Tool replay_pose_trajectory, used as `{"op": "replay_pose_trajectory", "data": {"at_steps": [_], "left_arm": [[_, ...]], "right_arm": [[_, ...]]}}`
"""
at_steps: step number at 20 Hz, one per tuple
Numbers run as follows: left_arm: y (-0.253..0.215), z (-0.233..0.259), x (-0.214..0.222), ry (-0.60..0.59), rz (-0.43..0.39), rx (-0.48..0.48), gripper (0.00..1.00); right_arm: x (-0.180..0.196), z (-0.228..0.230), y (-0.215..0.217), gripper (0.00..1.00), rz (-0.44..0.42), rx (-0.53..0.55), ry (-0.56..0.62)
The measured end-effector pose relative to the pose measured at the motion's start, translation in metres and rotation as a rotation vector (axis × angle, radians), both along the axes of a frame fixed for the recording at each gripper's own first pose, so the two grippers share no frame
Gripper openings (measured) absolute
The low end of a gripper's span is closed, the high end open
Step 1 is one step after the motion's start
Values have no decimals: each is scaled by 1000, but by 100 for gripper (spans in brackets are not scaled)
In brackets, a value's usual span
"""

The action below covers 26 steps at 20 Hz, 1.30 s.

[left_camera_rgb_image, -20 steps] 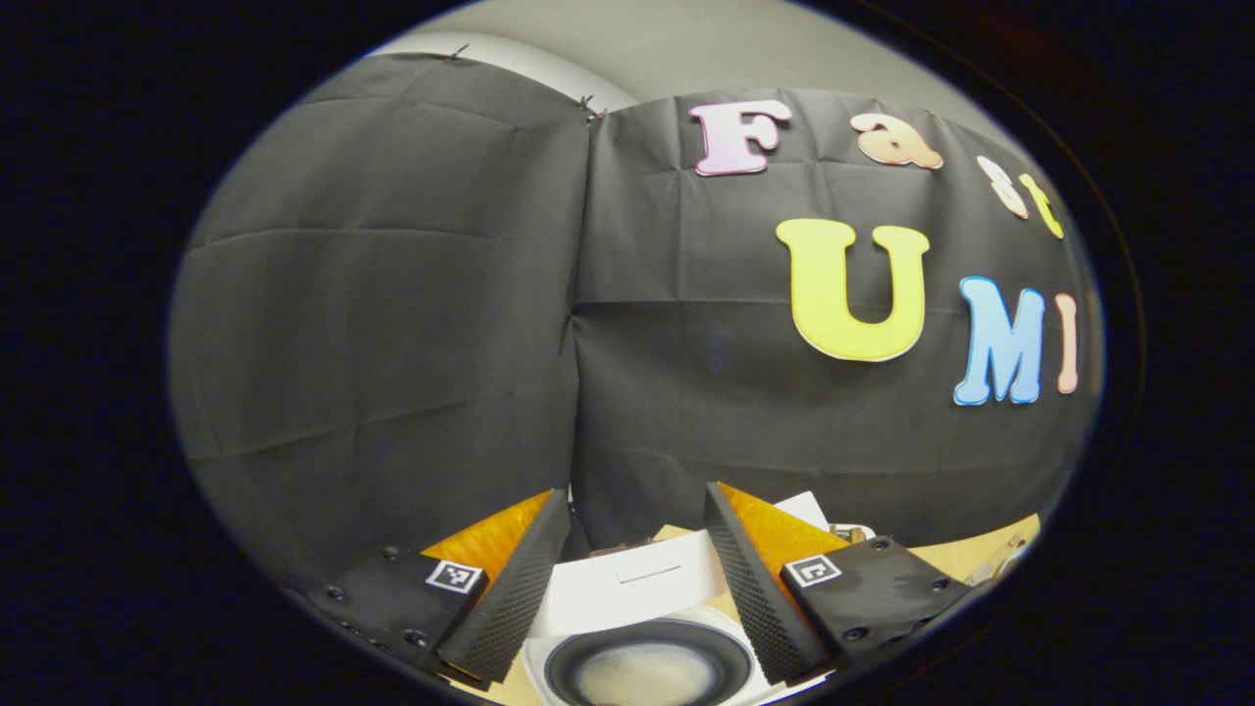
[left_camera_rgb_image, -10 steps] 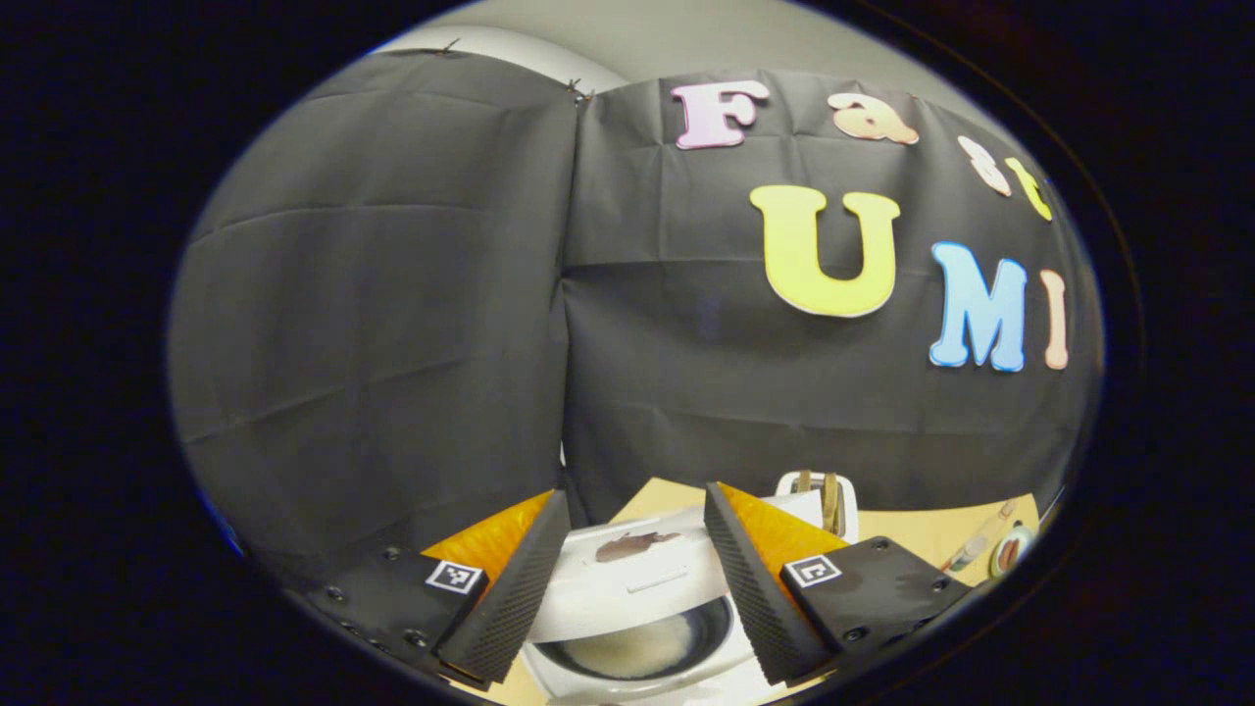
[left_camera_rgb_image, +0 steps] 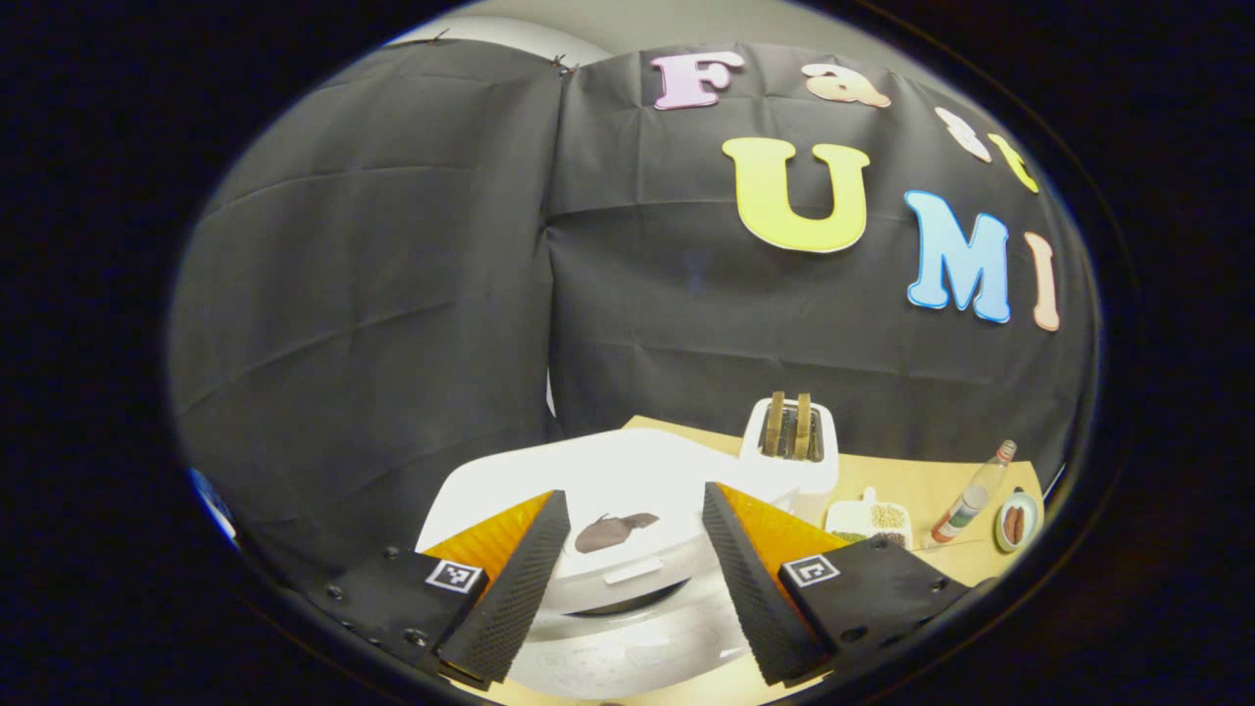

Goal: Close the left gripper, press the button to open the rice cooker; take a wooden spoon from the chopstick holder with the right hand, scoop a spoonful of rice and pour it into the rice cooker, then put the wooden spoon back into the chopstick holder.

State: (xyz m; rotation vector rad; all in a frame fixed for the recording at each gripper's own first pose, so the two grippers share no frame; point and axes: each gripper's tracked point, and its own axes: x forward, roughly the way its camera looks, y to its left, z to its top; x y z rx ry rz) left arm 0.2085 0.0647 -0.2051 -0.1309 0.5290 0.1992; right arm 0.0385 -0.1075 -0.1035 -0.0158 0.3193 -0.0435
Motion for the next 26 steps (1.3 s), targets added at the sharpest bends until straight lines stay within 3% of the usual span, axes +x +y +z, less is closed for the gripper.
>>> {"op": "replay_pose_trajectory", "data": {"at_steps": [2,4,7,8,9,11,15,18,20,23,26], "left_arm": [[-3,-10,-5,16,4,-15,99],[-7,-21,-9,36,6,-20,96],[-14,-39,-14,65,-2,-2,100],[-16,-46,-15,79,-3,2,96],[-18,-54,-18,93,-6,7,100],[-21,-61,-21,97,-9,24,93],[-22,-66,-25,90,-14,32,97],[-21,-66,-25,92,4,20,94],[-21,-64,-25,65,-1,43,100],[-26,-59,-29,40,-24,42,94],[-24,-45,-34,19,-31,65,98]], "right_arm": [[-1,-1,-5,98,-7,2,0],[-2,-2,-9,98,-13,3,4],[-2,-4,-15,98,-22,5,7],[-3,-4,-15,98,-24,7,9],[-3,-4,-15,98,-24,8,10],[-3,-6,-16,98,-25,3,10],[-3,-5,-16,98,-25,0,4],[-4,-9,-14,98,-26,4,7],[-5,-13,-11,98,-22,18,18],[-7,-9,-5,98,-1,37,16],[-4,-1,-3,98,17,44,-1]]}}
